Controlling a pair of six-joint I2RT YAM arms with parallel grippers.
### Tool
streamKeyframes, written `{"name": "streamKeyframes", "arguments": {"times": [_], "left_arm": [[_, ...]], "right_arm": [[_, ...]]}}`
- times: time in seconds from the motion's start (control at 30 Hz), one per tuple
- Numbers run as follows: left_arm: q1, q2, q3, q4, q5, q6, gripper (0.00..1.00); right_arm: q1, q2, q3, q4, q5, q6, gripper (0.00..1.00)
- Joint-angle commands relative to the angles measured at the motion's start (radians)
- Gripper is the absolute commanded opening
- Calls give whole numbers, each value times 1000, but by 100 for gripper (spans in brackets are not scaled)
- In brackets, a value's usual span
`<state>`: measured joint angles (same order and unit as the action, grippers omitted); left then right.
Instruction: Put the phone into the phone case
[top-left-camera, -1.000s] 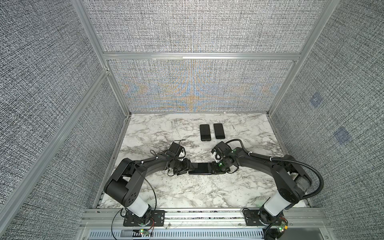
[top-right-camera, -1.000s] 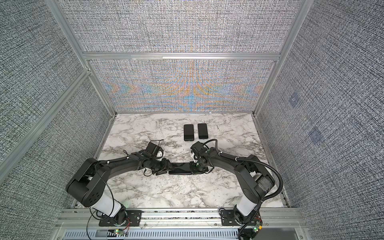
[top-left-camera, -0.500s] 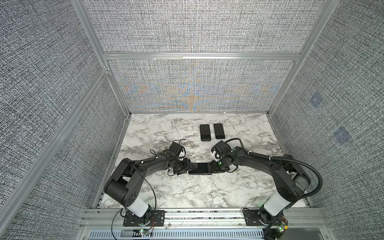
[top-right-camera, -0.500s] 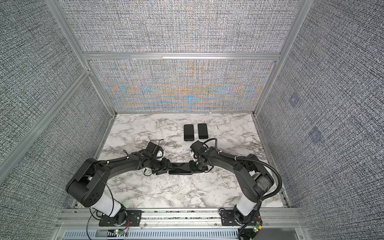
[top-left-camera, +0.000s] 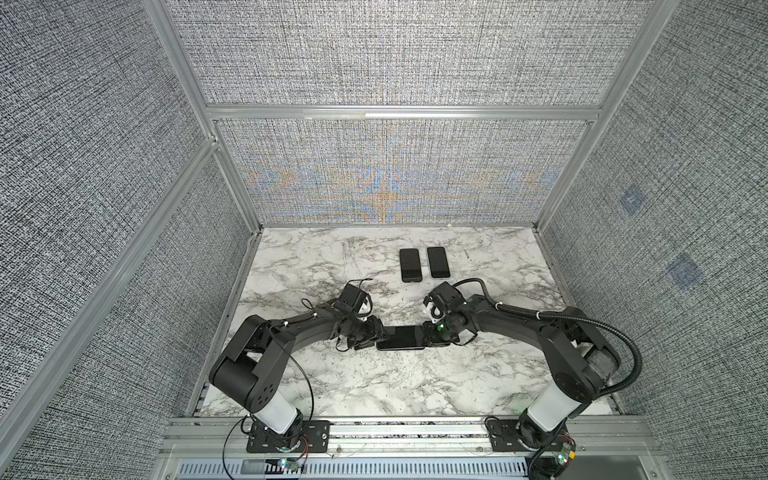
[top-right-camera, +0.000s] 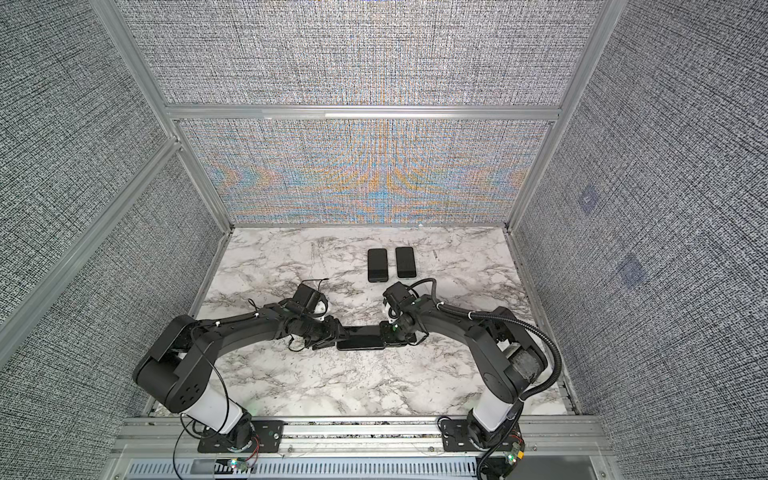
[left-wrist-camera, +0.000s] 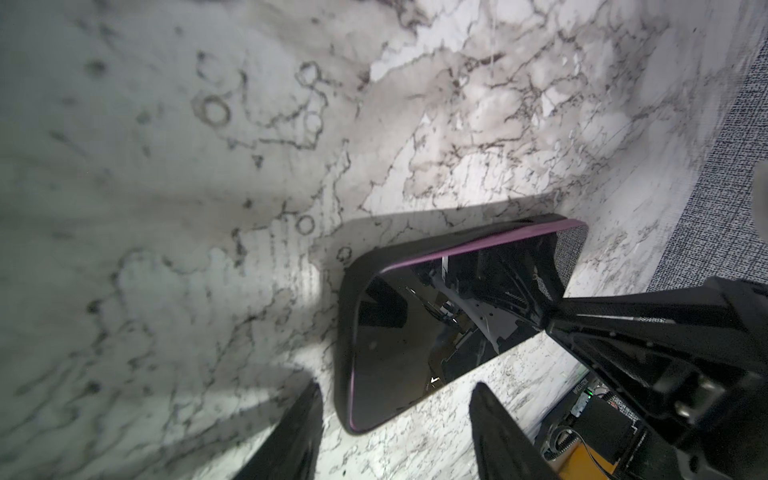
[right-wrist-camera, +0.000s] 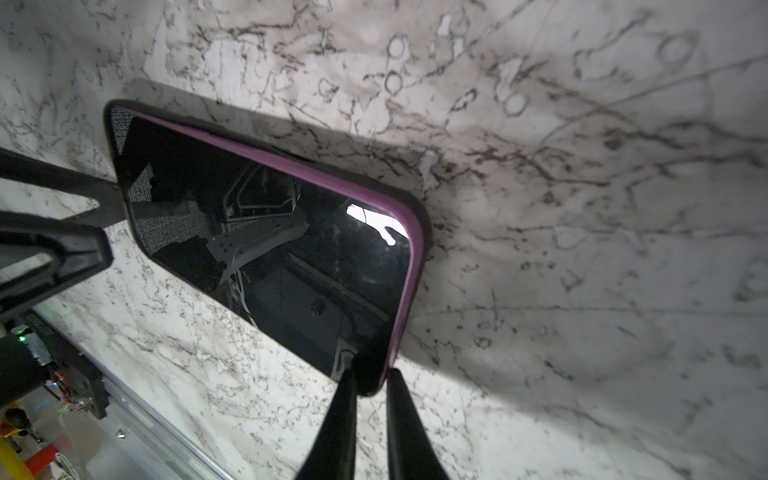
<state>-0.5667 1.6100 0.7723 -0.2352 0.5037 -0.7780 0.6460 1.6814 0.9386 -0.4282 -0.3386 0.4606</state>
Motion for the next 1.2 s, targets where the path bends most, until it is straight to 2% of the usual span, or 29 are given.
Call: {"name": "streamKeyframes", "arguments": {"times": [0.0, 0.43, 1.17], "left_arm": [[-2, 6, 6, 0, 2, 10, 58], [-7, 21, 8, 21, 12, 0, 57], [-9, 33, 25, 0, 6, 8, 57]], "right_arm": [[1, 11, -16, 6, -12, 3, 14], [1, 32, -55, 65, -47, 26, 10], [-1, 53, -40, 60, -31, 11, 8]]}}
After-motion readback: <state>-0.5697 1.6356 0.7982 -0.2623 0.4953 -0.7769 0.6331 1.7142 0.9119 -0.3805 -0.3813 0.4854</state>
